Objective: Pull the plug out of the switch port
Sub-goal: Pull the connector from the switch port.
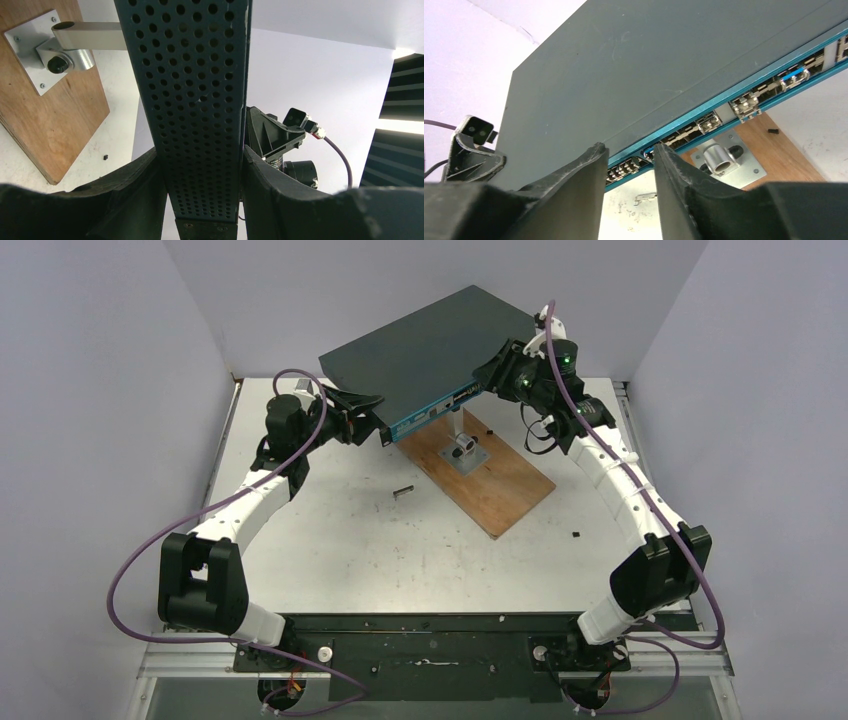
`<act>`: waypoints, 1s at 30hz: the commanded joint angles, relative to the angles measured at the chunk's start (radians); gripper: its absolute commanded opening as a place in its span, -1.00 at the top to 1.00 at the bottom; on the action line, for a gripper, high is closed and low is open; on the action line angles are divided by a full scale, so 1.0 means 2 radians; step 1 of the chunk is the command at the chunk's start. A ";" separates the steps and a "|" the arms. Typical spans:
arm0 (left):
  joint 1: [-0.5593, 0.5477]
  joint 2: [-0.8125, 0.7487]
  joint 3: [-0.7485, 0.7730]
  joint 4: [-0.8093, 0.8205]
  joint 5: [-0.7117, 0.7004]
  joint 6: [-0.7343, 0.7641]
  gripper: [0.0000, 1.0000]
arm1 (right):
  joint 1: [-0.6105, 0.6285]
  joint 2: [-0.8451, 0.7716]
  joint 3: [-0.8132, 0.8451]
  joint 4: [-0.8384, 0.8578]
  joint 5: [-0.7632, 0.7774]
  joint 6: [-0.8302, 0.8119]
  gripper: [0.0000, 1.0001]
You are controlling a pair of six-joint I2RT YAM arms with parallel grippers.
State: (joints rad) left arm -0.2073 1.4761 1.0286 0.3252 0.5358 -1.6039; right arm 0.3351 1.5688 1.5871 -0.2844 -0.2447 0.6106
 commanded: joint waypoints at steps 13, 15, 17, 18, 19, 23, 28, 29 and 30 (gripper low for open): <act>-0.018 0.023 0.031 0.027 -0.023 0.009 1.00 | 0.007 -0.026 -0.020 -0.002 0.000 -0.006 0.44; -0.018 0.023 0.030 0.027 -0.022 0.010 1.00 | 0.006 -0.030 -0.020 -0.013 0.020 -0.009 0.37; -0.018 0.024 0.029 0.028 -0.023 0.010 1.00 | 0.003 -0.033 -0.019 -0.028 0.046 -0.011 0.27; -0.018 0.024 0.029 0.028 -0.023 0.009 1.00 | -0.001 -0.037 -0.022 -0.025 0.045 -0.011 0.23; -0.018 0.023 0.029 0.029 -0.023 0.009 1.00 | -0.004 -0.040 -0.023 -0.023 0.044 -0.010 0.20; -0.018 0.023 0.028 0.029 -0.023 0.010 1.00 | -0.009 -0.047 -0.016 -0.036 0.061 -0.018 0.08; -0.018 0.021 0.026 0.030 -0.024 0.009 1.00 | -0.010 -0.055 -0.014 -0.037 0.060 -0.033 0.00; -0.018 0.021 0.026 0.030 -0.024 0.009 1.00 | -0.010 -0.053 -0.010 -0.042 0.061 -0.037 0.00; -0.018 0.021 0.024 0.031 -0.025 0.009 1.00 | -0.009 -0.050 -0.005 -0.048 0.062 -0.044 0.00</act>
State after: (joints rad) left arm -0.2073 1.4773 1.0294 0.3256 0.5377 -1.6043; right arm 0.3157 1.5204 1.5482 -0.3771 -0.1471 0.5720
